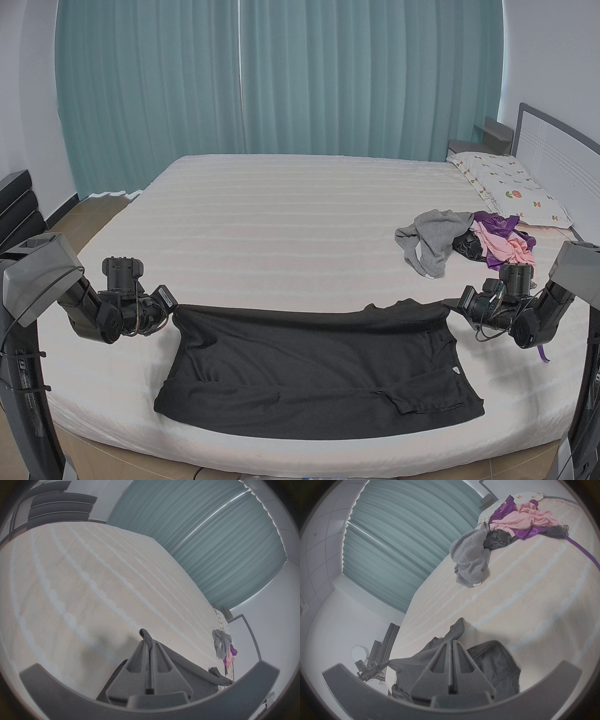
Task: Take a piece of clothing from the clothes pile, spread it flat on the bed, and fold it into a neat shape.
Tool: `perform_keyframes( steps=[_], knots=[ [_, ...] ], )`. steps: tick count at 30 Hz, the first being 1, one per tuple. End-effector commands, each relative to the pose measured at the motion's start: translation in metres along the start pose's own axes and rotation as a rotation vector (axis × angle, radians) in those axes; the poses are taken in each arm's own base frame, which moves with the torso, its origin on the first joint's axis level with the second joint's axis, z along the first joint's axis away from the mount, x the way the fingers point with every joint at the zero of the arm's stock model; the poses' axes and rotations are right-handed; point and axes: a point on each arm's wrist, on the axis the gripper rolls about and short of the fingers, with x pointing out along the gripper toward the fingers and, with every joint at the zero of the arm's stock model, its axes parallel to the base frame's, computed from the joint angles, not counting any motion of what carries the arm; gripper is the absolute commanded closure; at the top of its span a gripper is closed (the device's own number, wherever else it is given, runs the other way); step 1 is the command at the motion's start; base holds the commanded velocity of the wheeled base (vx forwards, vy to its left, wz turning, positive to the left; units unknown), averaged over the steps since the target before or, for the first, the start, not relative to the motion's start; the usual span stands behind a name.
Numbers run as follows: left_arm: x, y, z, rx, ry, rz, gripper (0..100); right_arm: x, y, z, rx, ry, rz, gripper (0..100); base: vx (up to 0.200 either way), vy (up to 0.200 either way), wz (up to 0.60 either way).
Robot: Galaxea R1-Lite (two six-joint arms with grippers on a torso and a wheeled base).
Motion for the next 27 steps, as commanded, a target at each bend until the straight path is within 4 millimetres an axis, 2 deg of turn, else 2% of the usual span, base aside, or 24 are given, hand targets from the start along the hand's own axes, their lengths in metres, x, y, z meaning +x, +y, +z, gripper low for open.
perform_keyframes(
  steps=[1,3,10,17,19,27],
  knots=[
    [-0.016,-0.001,-0.004,0.002,0.009,0.003,100,-0.021,0.004,-0.001,0.004,0.004,0.017,100,0.0,0.0,0.0],
    [-0.021,0.001,-0.008,0.007,0.022,0.011,100,-0.031,0.001,-0.003,0.013,0.011,0.017,100,0.0,0.0,0.0],
    [-0.03,0.011,-0.022,0.012,0.07,0.049,100,-0.045,-0.013,-0.023,-0.002,0.065,-0.004,100,0.0,0.0,0.0],
    [-0.034,0.017,-0.042,0.017,0.134,0.081,100,-0.047,-0.023,-0.039,0.005,0.116,-0.029,100,0.0,0.0,0.0],
    [-0.037,0.02,-0.05,0.017,0.159,0.095,100,-0.047,-0.033,-0.046,-0.021,0.143,-0.052,100,0.0,0.0,0.0],
    [-0.046,0.025,-0.059,0.058,0.203,0.105,100,-0.054,-0.042,-0.055,-0.079,0.172,-0.077,100,0.0,0.0,0.0]
  ],
)
